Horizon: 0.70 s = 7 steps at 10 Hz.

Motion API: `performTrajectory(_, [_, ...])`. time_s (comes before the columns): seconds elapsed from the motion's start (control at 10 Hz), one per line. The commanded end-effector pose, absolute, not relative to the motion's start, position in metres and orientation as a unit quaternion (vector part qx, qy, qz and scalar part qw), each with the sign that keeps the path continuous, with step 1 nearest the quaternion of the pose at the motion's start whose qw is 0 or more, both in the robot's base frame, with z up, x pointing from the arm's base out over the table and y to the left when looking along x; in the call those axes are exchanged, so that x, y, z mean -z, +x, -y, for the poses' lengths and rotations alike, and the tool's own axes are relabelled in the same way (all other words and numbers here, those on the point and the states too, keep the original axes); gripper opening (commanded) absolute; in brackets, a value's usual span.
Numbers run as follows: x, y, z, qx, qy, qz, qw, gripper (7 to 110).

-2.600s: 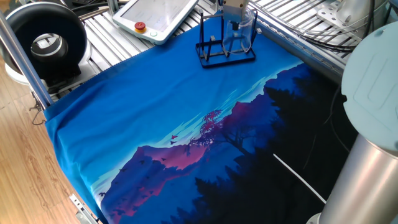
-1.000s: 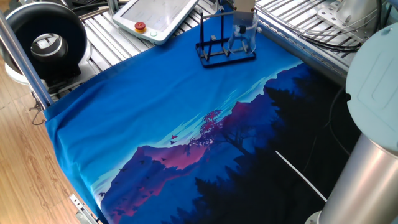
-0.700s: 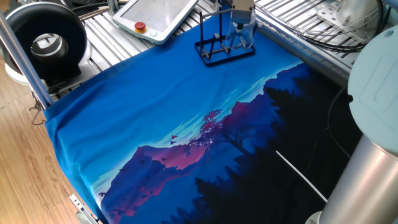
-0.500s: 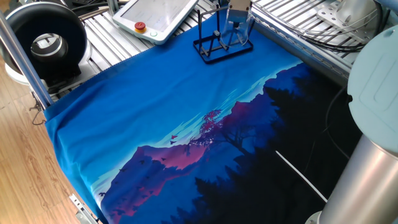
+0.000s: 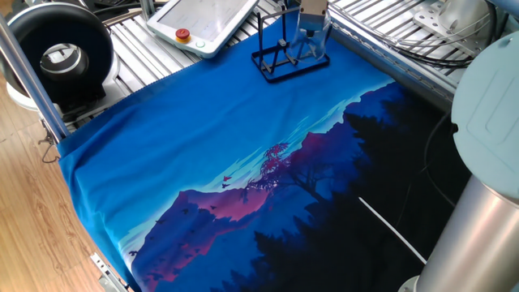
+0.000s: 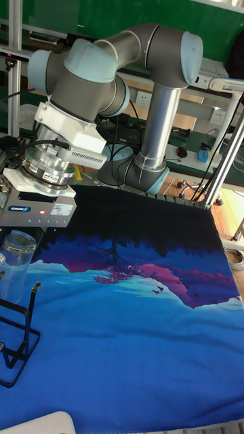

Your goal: Put the cup on the cup rack

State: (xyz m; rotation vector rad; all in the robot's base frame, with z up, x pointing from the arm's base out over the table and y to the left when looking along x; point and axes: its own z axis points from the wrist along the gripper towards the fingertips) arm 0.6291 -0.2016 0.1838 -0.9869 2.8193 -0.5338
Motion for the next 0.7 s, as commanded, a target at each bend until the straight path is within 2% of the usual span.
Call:
performTrajectory(0.0, [-0.1915, 0.6315, 0.2106, 0.194, -0.315, -0.927, 0.058, 44])
performTrajectory(0.4, [-0.1896, 0.6349, 0.2096, 0.193, -0.317, -0.926, 0.064, 44])
performTrajectory(0.5, [-0.1869, 0.6335, 0.2076, 0.188, -0.315, -0.928, 0.061, 22])
performTrajectory(0.6, [-0.1847, 0.6358, 0.2070, 0.188, -0.317, -0.928, 0.063, 22])
